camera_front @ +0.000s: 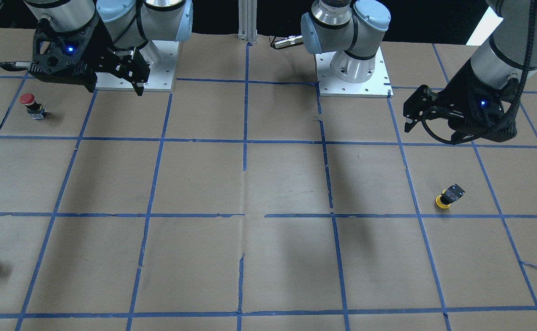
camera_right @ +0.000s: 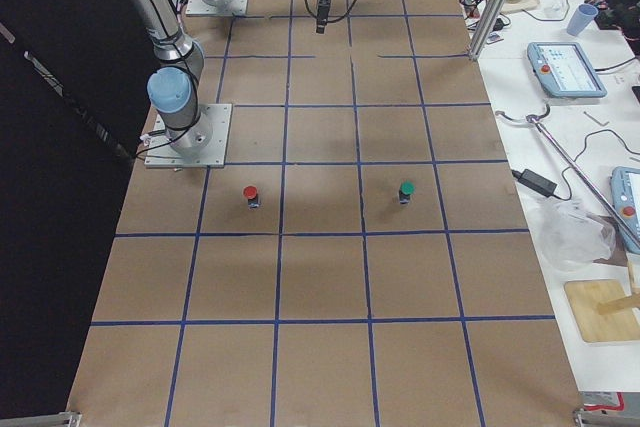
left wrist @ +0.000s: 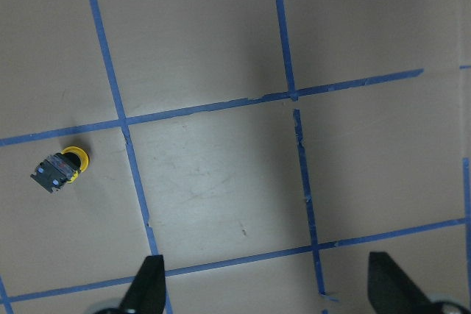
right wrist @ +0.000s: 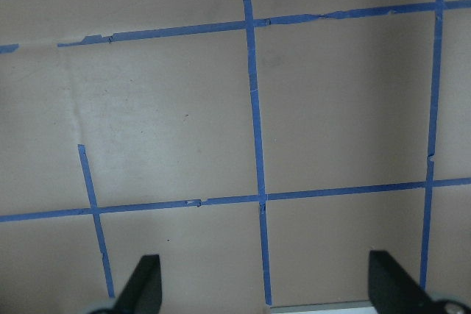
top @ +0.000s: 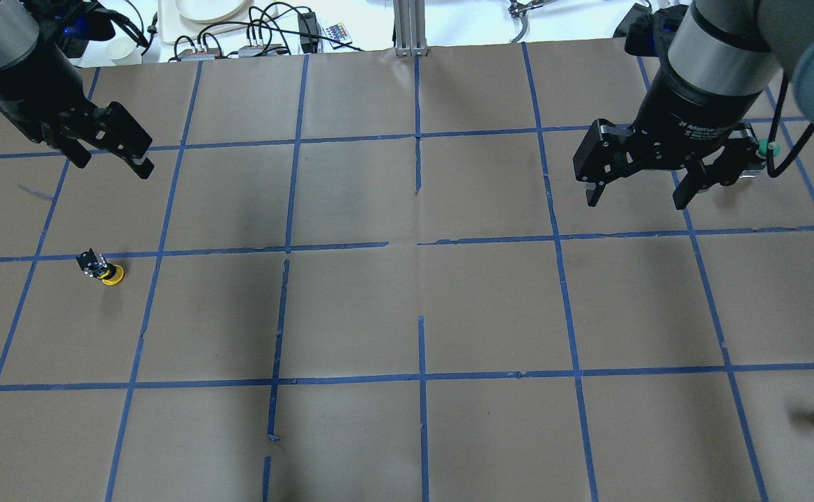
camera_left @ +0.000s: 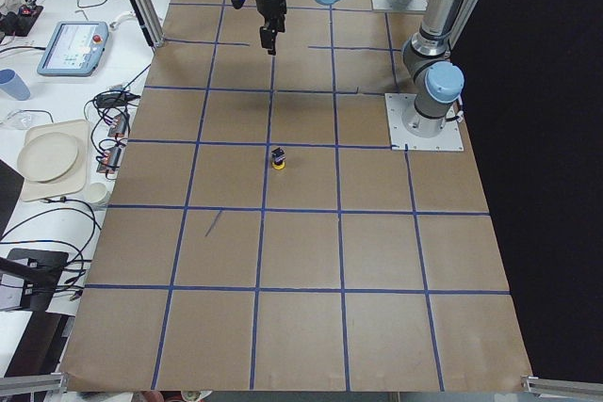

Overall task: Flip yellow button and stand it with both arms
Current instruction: 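Move the left gripper down toward the yellow button lying on its side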

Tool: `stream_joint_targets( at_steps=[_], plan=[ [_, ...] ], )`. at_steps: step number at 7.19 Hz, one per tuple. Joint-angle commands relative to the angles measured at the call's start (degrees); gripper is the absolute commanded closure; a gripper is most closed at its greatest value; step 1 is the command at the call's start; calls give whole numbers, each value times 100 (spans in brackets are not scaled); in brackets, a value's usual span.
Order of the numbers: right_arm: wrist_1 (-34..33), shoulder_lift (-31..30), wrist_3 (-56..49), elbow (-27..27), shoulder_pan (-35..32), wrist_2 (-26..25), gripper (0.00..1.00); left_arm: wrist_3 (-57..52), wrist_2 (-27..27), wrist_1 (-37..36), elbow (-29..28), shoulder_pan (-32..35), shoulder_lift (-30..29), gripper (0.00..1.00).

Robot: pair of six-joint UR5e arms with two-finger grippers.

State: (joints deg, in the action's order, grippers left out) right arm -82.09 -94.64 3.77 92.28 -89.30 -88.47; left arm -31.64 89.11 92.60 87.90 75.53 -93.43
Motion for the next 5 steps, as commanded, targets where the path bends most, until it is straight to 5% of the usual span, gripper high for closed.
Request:
stream_joint_targets(
  at_steps=[1, 5],
  plan=[
    [9, -2, 1, 0, 9, -47, 0, -1320, 1, -758, 602, -580, 0, 1],
    [9, -2, 10, -9, 9, -39, 0, -3623, 18, -3156, 2063, -1329, -270, 1]
  ],
)
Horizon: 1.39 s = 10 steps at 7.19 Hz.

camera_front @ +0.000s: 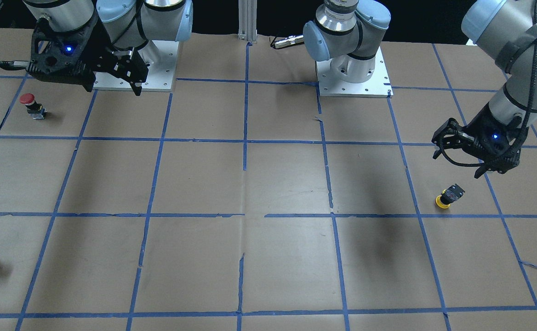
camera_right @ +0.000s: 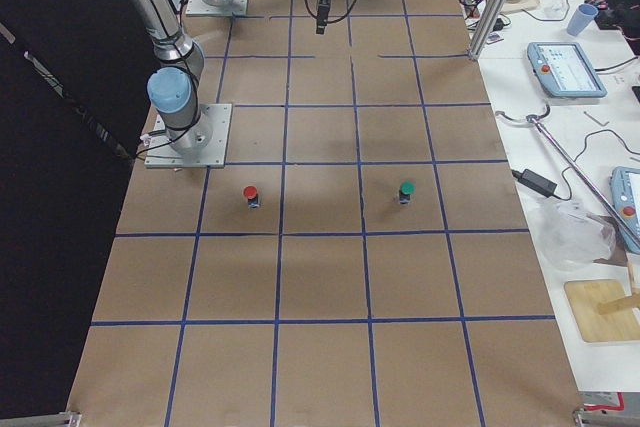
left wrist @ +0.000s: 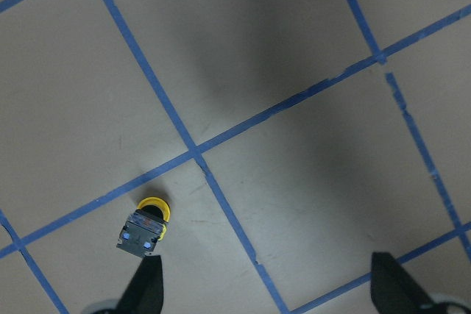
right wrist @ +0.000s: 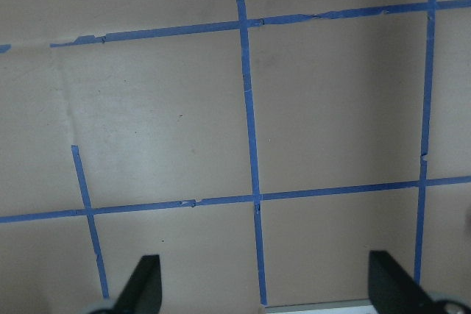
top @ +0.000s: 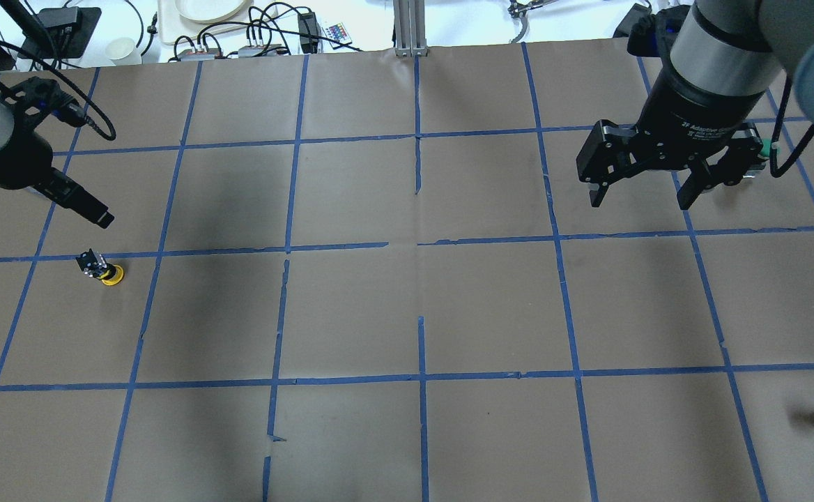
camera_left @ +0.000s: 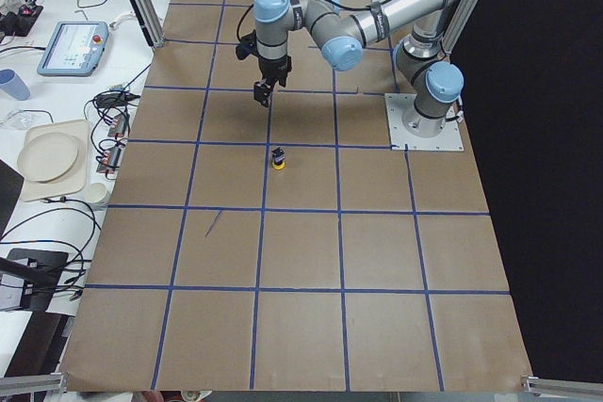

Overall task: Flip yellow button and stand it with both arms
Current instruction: 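Lower the left gripper onto the yellow button and close on its base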

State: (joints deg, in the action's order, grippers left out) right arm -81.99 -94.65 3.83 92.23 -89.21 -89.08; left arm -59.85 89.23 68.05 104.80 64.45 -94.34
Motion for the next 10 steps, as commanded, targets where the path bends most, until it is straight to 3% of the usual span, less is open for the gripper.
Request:
stream_joint_targets(
  at_steps=[1, 3, 10],
  plan=[
    [-1, -1, 4, -4, 0, 5, 0, -1218, -2, -801, 331, -448, -468, 1],
    [-1, 7, 4, -4, 0, -13, 0, -1486, -169, -811, 209, -1037, -1013, 1],
    [34, -10, -84, -4, 9, 75, 0, -1837, -152, -1055, 577, -1022, -1156, 1]
  ],
)
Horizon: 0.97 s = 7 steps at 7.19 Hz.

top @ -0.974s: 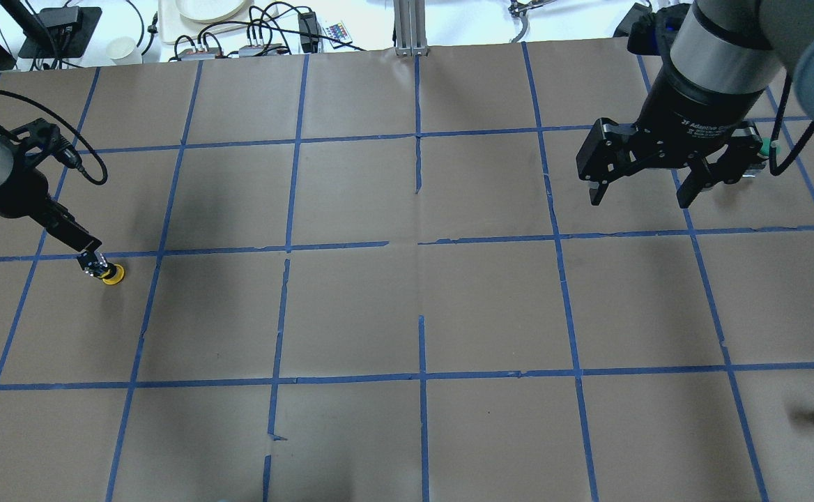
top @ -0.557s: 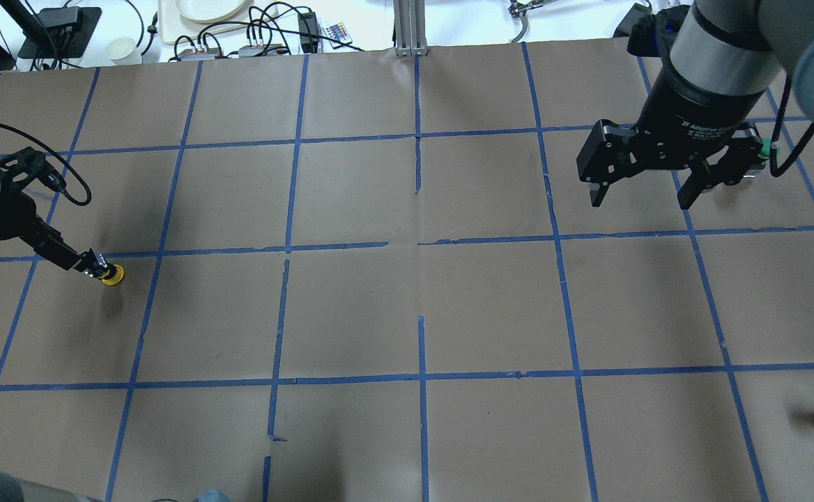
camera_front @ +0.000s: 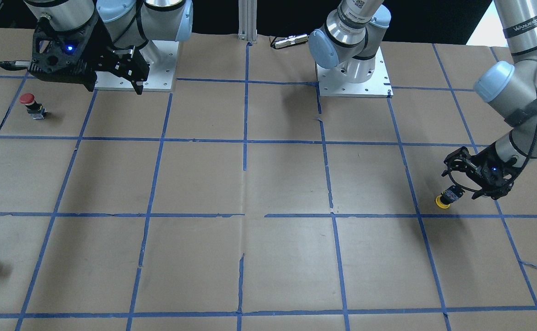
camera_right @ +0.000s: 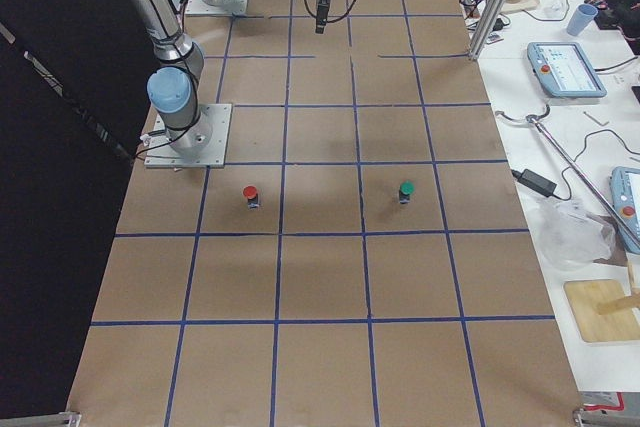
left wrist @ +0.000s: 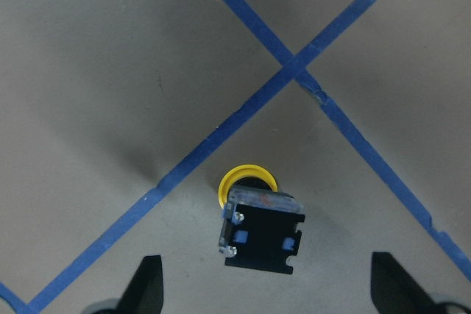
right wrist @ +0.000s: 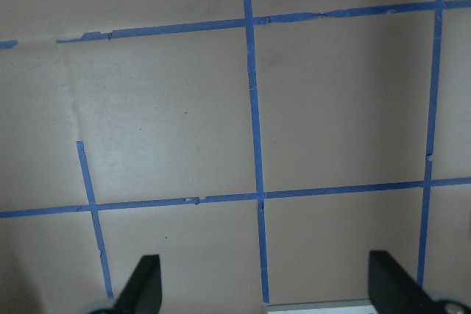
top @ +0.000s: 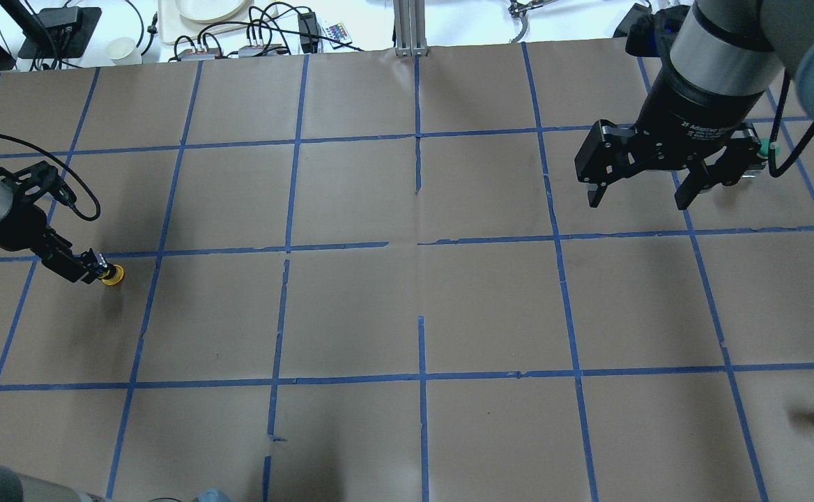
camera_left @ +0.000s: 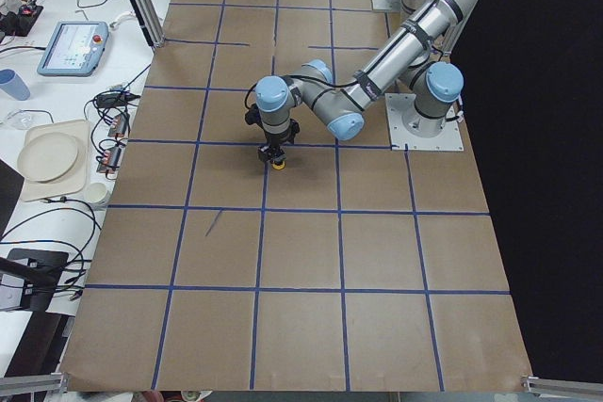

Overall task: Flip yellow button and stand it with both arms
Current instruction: 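Lower the left gripper onto the yellow button and close on its base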

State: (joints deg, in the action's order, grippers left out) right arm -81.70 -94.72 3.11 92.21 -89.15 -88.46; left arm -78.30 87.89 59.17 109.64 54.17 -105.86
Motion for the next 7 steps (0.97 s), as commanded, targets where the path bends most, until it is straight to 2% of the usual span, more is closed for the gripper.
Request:
stream_joint_targets(
  at_steps=[1, 7],
  plan=[
    [-4, -2, -21, -1, 3, 13, 0, 51, -17, -169, 119, 15, -13, 1],
    [146, -11, -4, -1, -14, 13, 0, -1, 53, -494, 128, 296, -93, 5]
  ],
)
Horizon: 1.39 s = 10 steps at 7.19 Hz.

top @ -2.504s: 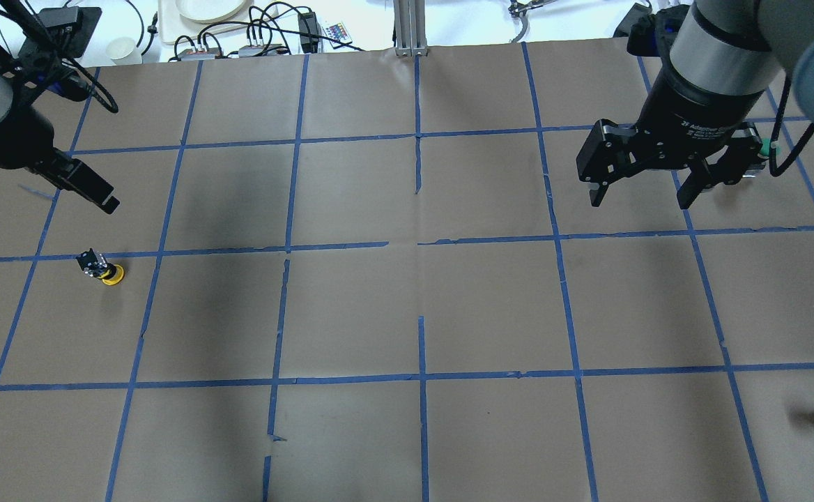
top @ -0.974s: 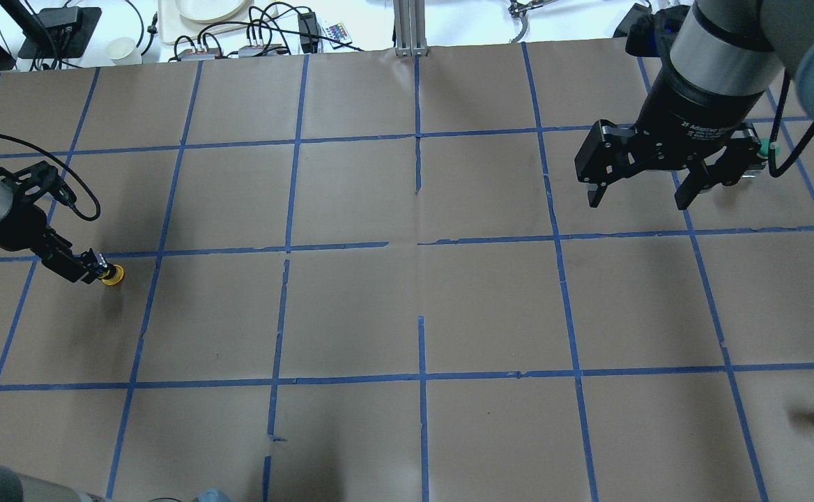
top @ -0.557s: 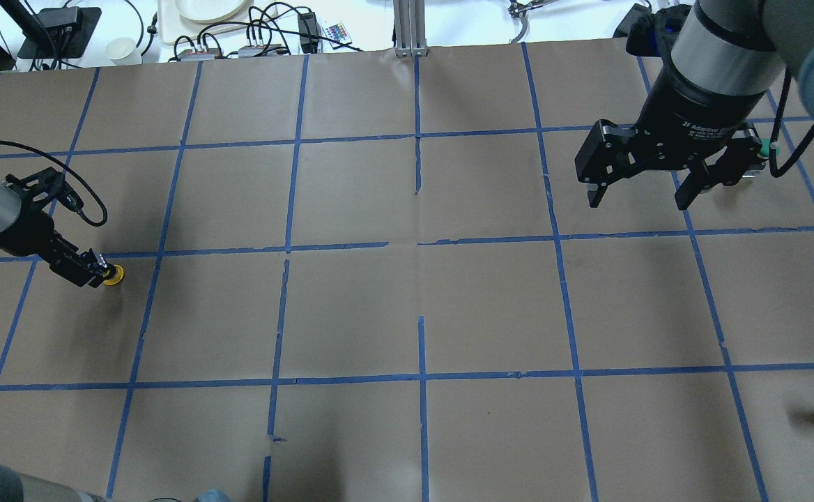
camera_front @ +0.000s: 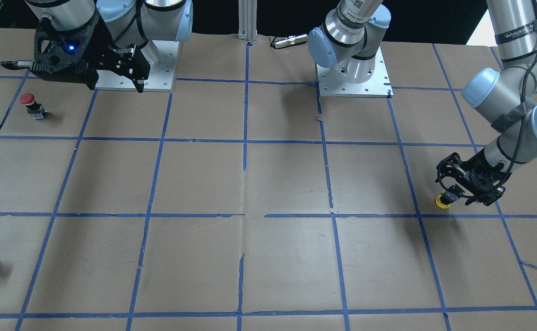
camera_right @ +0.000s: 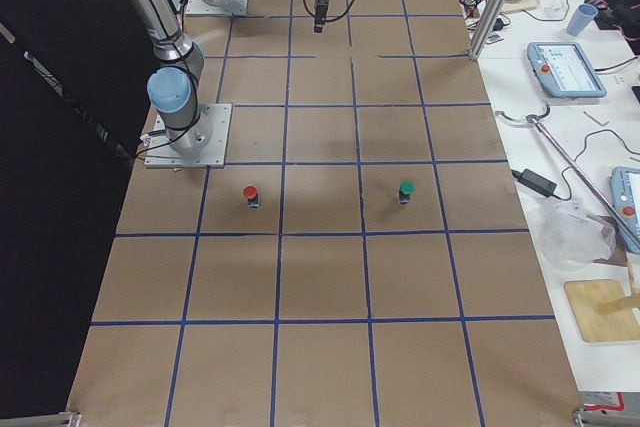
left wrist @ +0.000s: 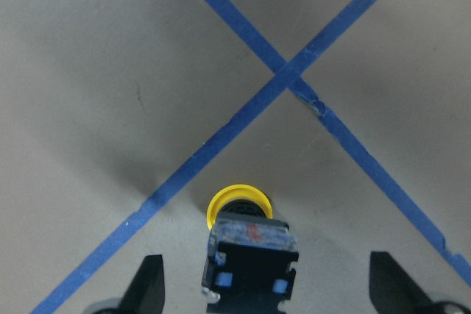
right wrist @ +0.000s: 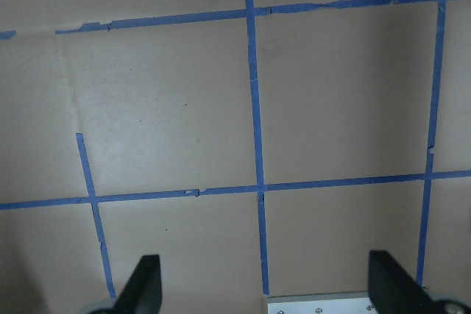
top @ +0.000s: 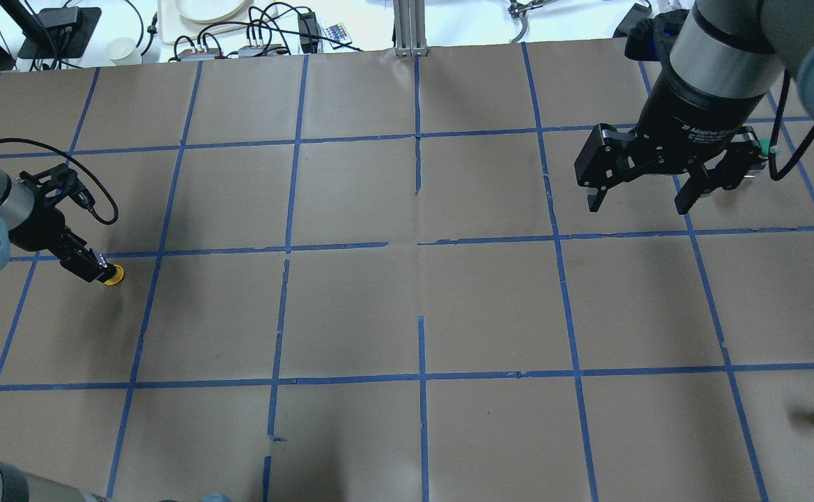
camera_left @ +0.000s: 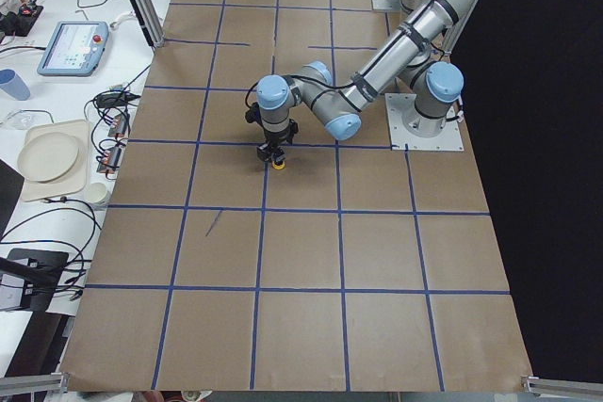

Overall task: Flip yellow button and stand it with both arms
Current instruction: 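Lower the left gripper onto the yellow button and close on its base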

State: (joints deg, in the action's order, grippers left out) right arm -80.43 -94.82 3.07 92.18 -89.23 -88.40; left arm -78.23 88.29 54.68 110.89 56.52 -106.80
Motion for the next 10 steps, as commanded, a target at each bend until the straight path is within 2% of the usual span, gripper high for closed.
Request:
stream_joint_targets(
  at_steps=[1, 2, 8, 10],
  plan=[
    [-16, -1, 9, -7, -7, 16, 0, -26, 22, -80, 12, 61, -34, 6],
    [-16, -10, 18, 1, 2, 16, 0, -130, 39, -280, 12, 61, -43, 6],
    [-25, -1, 53, 1, -7, 7, 0, -491, 74, -309, 21, 35, -43, 6],
    [1, 8, 53, 10, -7, -1, 0, -518, 267, -309, 21, 26, -52, 6]
  ],
)
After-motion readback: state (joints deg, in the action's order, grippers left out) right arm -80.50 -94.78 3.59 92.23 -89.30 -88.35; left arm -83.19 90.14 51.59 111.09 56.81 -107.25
